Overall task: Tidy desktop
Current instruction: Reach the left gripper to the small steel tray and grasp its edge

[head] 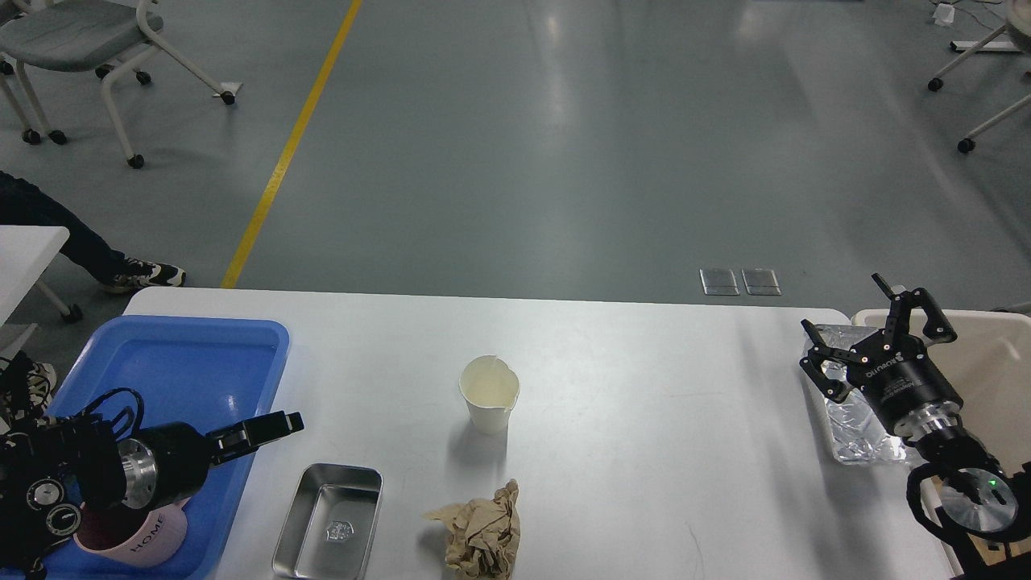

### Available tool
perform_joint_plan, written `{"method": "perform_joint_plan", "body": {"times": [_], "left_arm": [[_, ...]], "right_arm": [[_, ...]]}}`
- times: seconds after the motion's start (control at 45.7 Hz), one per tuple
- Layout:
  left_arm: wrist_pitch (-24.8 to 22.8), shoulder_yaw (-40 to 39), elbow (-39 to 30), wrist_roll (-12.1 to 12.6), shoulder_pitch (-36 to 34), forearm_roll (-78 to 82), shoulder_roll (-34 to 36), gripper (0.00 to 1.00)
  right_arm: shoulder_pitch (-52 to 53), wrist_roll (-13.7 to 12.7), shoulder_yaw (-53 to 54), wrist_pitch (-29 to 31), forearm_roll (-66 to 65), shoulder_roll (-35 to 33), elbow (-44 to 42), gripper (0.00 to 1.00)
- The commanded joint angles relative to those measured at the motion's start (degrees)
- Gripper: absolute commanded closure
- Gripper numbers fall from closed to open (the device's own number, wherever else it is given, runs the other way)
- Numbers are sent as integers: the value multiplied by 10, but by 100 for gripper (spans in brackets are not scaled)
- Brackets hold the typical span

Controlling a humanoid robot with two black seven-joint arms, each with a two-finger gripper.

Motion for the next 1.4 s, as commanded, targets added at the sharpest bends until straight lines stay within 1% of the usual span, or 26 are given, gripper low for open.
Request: {"method": "perform_joint_plan", "body": {"times": [0.0,0.175,0.284,0.459,0.547,0.591,0.656,0.984,1.006,1.05,1.094,1.137,1.225,1.247,1.378], "left_arm": [[0,21,8,0,-2,0,-14,21],[0,39,9,3,2,16,-39,21],[1,46,13,13,4,22,-51,22],[1,51,24,15,5,22,-52,23],[1,52,25,14,5,29,-51,26],[1,53,26,14,7,33,-52,36],[3,57,32,14,8,36,-53,41],[6,76,46,14,10,51,-57,43],[6,77,46,13,10,51,-59,46],[7,79,47,12,11,51,-62,57],[7,84,49,11,10,52,-65,64],[7,90,52,10,10,54,-66,68],[8,97,58,10,10,64,-72,73],[8,97,62,10,10,69,-76,77],[7,97,67,2,13,79,-82,94]], "right_arm": [[0,0,0,0,0,-1,-2,0],[0,0,1,0,0,-1,-3,0],[0,0,1,0,0,-1,-3,0],[0,0,0,0,0,-1,-3,0],[0,0,1,0,0,-1,-3,0],[0,0,1,0,0,-1,-3,0],[-1,0,1,0,0,0,-4,0],[0,0,1,0,0,0,-5,0],[0,0,1,0,0,0,-5,0],[0,0,1,0,0,0,-5,0],[0,0,1,0,0,1,-5,0],[0,0,1,0,0,1,-5,0],[0,0,1,0,0,1,-5,0],[0,0,1,0,0,1,-5,0],[0,0,1,0,0,1,-6,0]]}}
